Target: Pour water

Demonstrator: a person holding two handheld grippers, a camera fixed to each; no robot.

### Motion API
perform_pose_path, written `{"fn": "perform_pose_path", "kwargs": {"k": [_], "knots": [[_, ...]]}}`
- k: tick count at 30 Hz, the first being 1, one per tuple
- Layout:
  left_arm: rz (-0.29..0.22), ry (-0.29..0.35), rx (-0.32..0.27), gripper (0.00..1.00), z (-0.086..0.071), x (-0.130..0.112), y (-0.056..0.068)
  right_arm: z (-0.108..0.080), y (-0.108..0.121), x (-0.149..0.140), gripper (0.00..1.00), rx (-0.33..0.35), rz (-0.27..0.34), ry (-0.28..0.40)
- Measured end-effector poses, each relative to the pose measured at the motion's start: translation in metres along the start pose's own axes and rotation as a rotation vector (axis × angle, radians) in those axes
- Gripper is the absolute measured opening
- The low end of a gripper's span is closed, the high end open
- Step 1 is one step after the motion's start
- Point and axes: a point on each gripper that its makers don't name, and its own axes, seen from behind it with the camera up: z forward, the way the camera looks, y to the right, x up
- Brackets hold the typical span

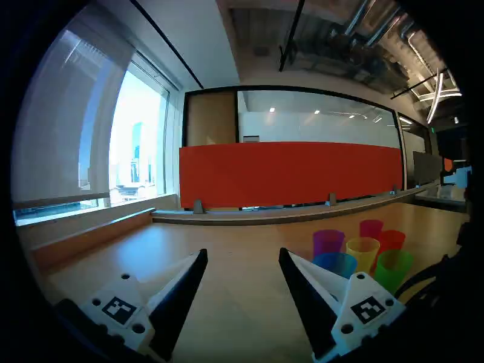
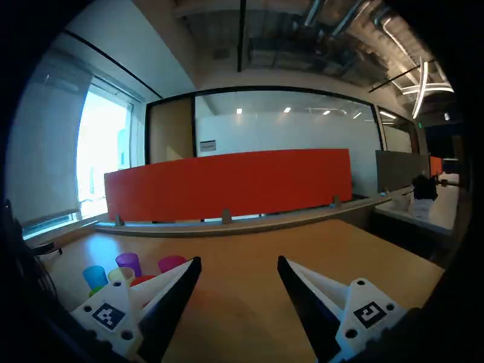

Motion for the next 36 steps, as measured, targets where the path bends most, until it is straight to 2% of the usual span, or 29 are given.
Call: {"fn": "perform_pose_path", "kwargs": {"k": [6,17,33,35,36], "knots": [[-0.027,-0.004,-0.005,0.87,0.0020,-0.0006,-0.0020,0.0005,0.0024,-0.0005,0.98,-0.003,0.003,-0.001],[-0.025,-0.004,-0.013,0.87,0.0029,-0.0011,-0.0018,-0.0006,0.0028,0.0058,0.98,-0.005,0.003,0.005],[-0.023,-0.007,-0.017,0.87,0.0018,-0.0014,-0.0023,0.0032,0.0014,-0.0008,0.98,-0.003,-0.001,-0.004],[-0.024,-0.007,-0.017,0.89,0.0018,-0.0017,-0.0027,0.0032,0.0012,-0.0001,0.98,-0.002,-0.011,-0.003],[-0.025,-0.007,-0.017,0.93,0.0018,-0.0019,-0.0029,0.0031,0.0011,0.0002,0.98,-0.002,-0.015,-0.002]]}}
